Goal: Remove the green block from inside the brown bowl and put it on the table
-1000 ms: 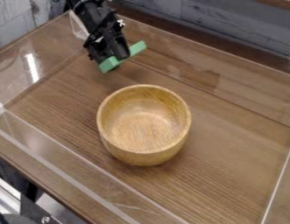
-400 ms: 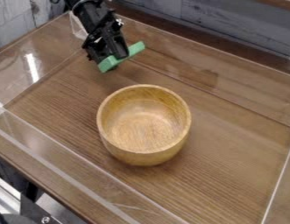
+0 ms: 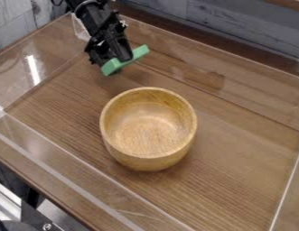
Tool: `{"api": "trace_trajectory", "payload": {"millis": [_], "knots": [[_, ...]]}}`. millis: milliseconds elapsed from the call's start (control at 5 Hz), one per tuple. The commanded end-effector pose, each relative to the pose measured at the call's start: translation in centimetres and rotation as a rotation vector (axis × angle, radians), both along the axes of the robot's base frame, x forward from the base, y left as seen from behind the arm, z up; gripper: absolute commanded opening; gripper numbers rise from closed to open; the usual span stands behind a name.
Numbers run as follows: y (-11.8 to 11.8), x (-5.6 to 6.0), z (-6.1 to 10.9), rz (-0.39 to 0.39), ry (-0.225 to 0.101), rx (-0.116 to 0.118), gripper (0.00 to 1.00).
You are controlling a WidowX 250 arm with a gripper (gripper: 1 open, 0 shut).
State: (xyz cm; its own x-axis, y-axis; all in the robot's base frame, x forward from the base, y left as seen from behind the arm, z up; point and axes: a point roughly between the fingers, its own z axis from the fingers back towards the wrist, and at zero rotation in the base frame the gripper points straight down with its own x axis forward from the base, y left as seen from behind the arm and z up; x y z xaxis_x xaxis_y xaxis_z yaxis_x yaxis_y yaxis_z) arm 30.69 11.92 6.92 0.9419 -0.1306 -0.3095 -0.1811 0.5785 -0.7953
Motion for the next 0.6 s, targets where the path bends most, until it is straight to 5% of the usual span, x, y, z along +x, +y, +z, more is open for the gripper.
{"api": "trace_trajectory", "payload": {"millis": [0, 400], "knots": [[0.69, 0.37, 1.74, 0.008, -0.038, 0.020, 0.00], [0.44, 0.13, 1.78, 0.008, 0.001, 0.004, 0.00]]}}
